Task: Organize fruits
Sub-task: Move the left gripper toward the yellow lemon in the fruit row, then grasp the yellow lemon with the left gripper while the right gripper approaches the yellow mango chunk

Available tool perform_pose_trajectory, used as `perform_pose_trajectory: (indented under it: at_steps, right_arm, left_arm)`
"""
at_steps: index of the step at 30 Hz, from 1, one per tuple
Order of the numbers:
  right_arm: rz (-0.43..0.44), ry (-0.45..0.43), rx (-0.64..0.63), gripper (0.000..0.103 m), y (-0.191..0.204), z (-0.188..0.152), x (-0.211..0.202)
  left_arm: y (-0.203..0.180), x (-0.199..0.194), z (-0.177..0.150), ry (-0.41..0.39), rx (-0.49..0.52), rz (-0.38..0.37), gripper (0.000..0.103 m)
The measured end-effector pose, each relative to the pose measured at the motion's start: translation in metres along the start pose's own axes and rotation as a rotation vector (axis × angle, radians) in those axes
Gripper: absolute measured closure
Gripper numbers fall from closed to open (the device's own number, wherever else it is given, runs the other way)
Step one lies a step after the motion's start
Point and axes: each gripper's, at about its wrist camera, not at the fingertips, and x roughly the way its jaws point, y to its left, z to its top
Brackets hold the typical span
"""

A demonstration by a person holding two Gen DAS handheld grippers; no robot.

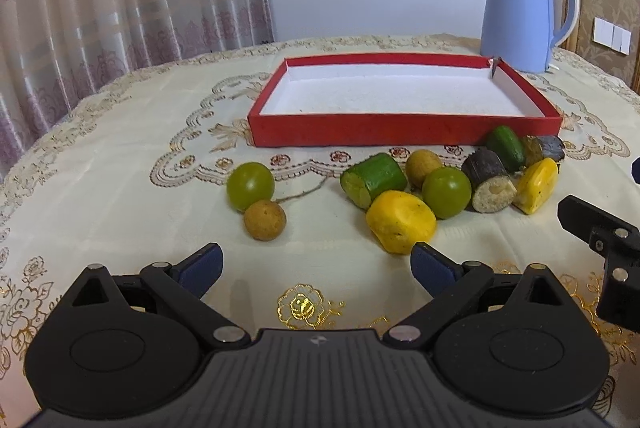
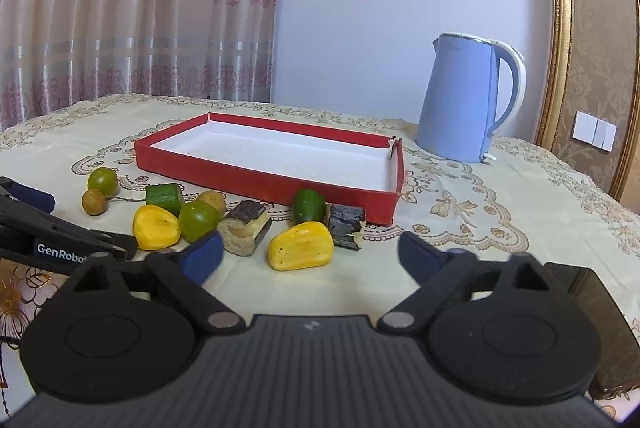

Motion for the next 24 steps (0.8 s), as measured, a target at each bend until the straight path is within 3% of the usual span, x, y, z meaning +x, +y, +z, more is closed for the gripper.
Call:
perform_pose_trajectory:
  at_steps: [3,6,8,10,11,12,16,24]
  right_arm:
    - [-0.002,0.009,0.002,0.026,-0.002,0.000,0.001]
    - [0.001,0.009,0.009,0.024,-0.002,-0.001,0.002]
    - [-0.001,0.008,0.005,0.024,-0.001,-0.001,0.001]
    - [0.000,0.008,0.007,0.023,-0.001,-0.001,0.001]
    - [-0.001,0.007,0.007,0.016,-0.002,-0.001,0.001]
    - [-0.005,0.002,0.007,0.011,-0.002,-0.001,0.000]
    - [-0.012,-0.006,0.018,0.010,-0.007,0.000,0.000]
    - [-0.003,0.001,0.040,0.007,-0.012,-0.002,0.003]
  left_arm:
    - [0.001,0.000,0.001,-0.003,-0.005,-0.013,0.008]
    - [0.001,0.002,0.003,-0.002,-0.008,-0.035,0.012]
    - [0.000,0.004,0.004,0.004,-0.007,-0.054,0.020]
    - [-0.002,0.008,0.005,0.027,-0.009,-0.089,0.041]
    - [-0.004,0.008,0.006,0.033,-0.009,-0.108,0.043]
    - [-0.005,0.008,0.006,0.034,-0.003,-0.127,0.043]
    - [-0.002,0.006,0.009,0.036,-0.037,-0.217,0.031]
    - [-0.007,0.030,0.021,0.057,-0.036,-0.236,0.031]
